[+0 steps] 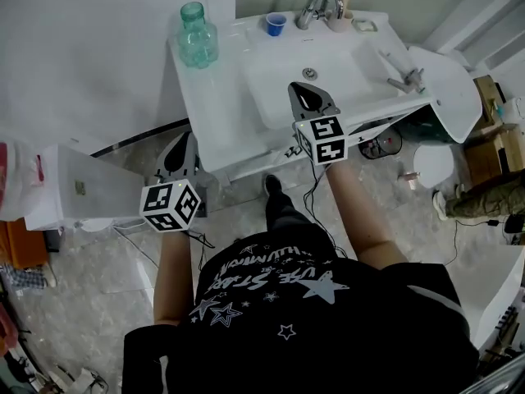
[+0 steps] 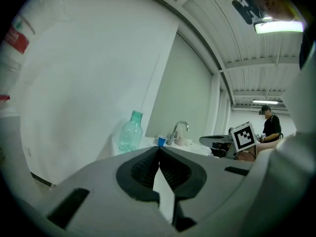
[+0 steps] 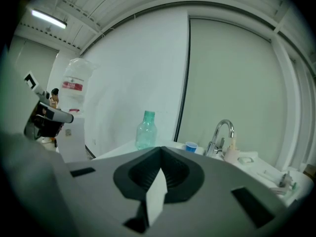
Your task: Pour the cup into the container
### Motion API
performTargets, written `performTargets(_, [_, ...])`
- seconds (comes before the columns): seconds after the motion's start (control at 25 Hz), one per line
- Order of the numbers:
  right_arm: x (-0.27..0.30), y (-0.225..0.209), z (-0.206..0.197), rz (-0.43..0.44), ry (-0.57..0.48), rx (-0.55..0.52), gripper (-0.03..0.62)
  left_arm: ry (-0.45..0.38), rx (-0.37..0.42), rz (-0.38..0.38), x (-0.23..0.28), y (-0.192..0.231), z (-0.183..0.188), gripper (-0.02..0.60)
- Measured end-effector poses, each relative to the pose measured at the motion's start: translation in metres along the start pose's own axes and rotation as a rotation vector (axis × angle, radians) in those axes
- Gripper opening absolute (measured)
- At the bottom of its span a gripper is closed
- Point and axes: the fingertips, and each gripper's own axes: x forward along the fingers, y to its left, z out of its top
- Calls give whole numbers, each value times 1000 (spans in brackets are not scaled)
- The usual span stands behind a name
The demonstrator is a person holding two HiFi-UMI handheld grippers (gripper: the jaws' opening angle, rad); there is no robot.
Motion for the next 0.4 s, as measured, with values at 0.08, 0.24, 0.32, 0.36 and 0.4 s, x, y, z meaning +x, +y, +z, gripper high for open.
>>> performTargets(0.08, [-13, 12, 0, -5, 0, -13, 6, -3, 4, -12, -12, -2, -1, 9])
performTargets(0.24, [-41, 34, 2, -13, -2, -28, 6, 1, 10, -42, -34, -10, -5, 11])
performTargets(0.32, [-53, 45, 2, -16, -4, -25, 6, 7, 16, -58, -47, -15, -8, 11])
performTargets(0.36, [-59, 51, 3, -17, -4, -21, 6, 10, 19, -66, -54, -17, -9, 11])
performTargets(0.4, [-65, 57, 3, -19, -4, -17, 6, 13, 22, -75, -61, -19, -11, 11])
